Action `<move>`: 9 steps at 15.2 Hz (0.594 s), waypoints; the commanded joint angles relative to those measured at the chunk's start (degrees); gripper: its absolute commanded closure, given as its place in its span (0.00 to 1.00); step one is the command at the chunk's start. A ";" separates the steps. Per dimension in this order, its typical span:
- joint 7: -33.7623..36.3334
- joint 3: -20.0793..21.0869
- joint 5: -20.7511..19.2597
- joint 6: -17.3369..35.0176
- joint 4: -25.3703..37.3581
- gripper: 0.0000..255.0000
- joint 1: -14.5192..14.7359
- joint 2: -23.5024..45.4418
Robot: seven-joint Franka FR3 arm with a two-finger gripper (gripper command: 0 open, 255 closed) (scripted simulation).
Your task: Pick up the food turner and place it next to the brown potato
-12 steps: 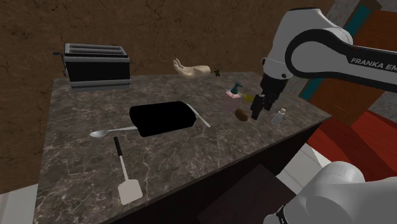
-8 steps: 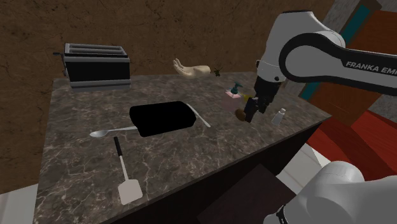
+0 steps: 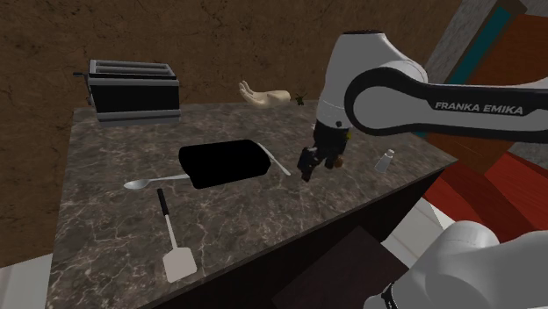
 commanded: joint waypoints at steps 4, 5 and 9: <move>7.11 5.22 2.21 5.69 1.85 0.00 1.24 6.60; 8.53 6.26 2.40 6.77 2.54 0.00 1.36 8.20; 14.44 10.34 2.18 10.86 6.05 0.00 1.65 15.10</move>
